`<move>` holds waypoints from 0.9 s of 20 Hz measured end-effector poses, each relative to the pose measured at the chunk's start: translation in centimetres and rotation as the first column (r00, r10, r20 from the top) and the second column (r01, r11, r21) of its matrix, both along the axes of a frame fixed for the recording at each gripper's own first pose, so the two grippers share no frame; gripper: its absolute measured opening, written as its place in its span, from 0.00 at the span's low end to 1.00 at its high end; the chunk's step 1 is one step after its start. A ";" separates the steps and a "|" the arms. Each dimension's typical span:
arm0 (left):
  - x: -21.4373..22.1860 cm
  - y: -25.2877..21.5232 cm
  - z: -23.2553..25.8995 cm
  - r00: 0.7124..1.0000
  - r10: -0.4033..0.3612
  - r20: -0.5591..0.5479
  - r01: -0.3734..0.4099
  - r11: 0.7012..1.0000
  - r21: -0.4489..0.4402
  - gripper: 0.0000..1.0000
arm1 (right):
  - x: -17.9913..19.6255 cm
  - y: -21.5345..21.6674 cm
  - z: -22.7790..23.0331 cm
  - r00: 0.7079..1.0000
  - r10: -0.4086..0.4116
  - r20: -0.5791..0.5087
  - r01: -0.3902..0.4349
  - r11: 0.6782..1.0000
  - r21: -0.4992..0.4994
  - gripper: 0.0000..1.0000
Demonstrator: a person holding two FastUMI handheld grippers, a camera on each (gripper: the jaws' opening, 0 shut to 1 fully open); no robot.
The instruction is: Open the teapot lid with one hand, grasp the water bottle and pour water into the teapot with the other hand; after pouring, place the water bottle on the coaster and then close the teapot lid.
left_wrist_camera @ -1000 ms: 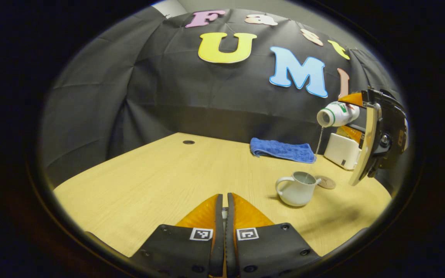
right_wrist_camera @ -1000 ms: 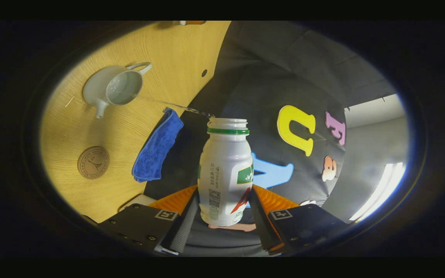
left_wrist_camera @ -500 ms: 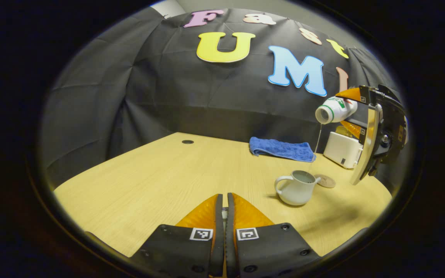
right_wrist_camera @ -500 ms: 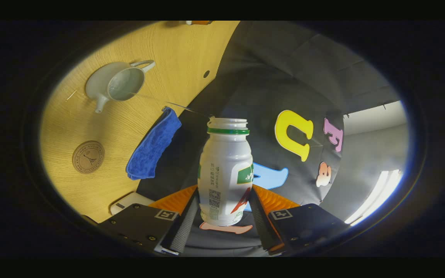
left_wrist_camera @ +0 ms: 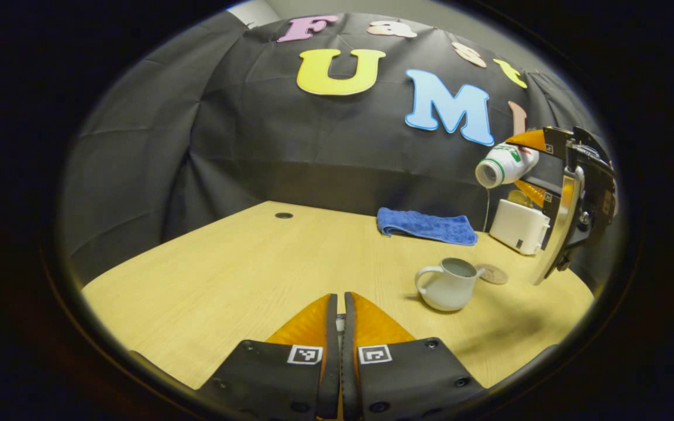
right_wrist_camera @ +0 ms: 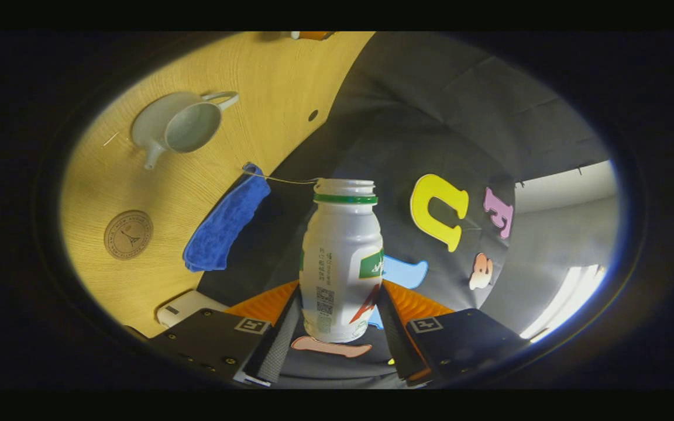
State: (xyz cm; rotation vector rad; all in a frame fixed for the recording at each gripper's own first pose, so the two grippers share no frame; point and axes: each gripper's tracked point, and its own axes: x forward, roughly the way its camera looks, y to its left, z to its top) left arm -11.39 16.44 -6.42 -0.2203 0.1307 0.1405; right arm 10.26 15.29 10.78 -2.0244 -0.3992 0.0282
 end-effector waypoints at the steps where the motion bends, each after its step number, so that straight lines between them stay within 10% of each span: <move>1: -0.1 -0.1 0.1 1.000 -0.001 0.001 0.001 1.000 -0.001 0.12 | 0.2 -0.2 -0.5 1.000 -0.004 -0.023 0.004 0.999 0.031 0.72; 10: -0.1 -0.6 0.7 1.000 -0.011 0.022 0.011 1.000 0.001 0.12 | 0.6 -2.7 -9.0 0.941 -0.038 -0.336 0.185 0.889 0.419 0.72; 18: 0.8 -2.5 3.0 0.996 -0.052 0.073 0.050 0.998 0.024 0.08 | -1.0 -5.1 -12.6 0.845 0.062 -0.531 0.425 0.525 0.737 0.72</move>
